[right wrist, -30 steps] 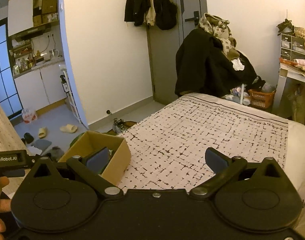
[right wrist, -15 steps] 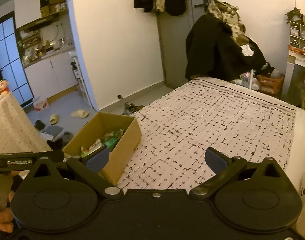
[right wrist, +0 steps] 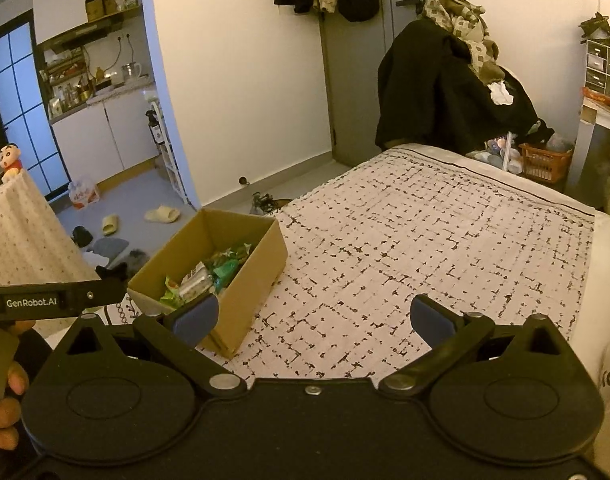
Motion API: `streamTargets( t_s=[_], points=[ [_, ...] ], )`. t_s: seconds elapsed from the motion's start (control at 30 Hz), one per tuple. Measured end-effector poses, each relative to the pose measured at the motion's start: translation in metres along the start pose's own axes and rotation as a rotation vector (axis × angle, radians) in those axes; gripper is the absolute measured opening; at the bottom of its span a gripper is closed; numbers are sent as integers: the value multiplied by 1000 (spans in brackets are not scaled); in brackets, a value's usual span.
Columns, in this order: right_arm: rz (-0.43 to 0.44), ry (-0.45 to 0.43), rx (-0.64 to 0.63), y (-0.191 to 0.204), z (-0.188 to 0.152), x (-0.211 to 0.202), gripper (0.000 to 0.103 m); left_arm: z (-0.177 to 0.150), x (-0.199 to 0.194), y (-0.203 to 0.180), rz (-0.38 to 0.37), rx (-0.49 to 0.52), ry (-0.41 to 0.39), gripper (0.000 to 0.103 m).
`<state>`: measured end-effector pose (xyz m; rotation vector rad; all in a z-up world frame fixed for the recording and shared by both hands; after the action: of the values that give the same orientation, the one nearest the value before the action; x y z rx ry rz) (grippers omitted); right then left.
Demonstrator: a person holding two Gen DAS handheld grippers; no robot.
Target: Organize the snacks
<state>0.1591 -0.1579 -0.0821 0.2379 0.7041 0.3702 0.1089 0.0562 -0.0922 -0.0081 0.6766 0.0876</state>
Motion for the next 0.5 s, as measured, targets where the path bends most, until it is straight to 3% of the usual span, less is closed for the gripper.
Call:
streamTargets(
  t_s=[0.5],
  points=[
    [-18, 26, -11, -2, -4, 7, 103, -2, 2, -5, -2, 13, 7, 103]
  ],
)
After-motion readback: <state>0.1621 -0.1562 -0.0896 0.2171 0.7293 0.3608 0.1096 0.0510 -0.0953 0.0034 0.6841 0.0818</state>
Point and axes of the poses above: each gripper's, at about its wrist camera, not at the fingertips, and x roughly the way its jaws point, y to its left, z to its top, the point moved 9 cm from there along x, roughly the way its jaws point, and after that the axes turned 14 degrees about x, right-handed, at the moved point
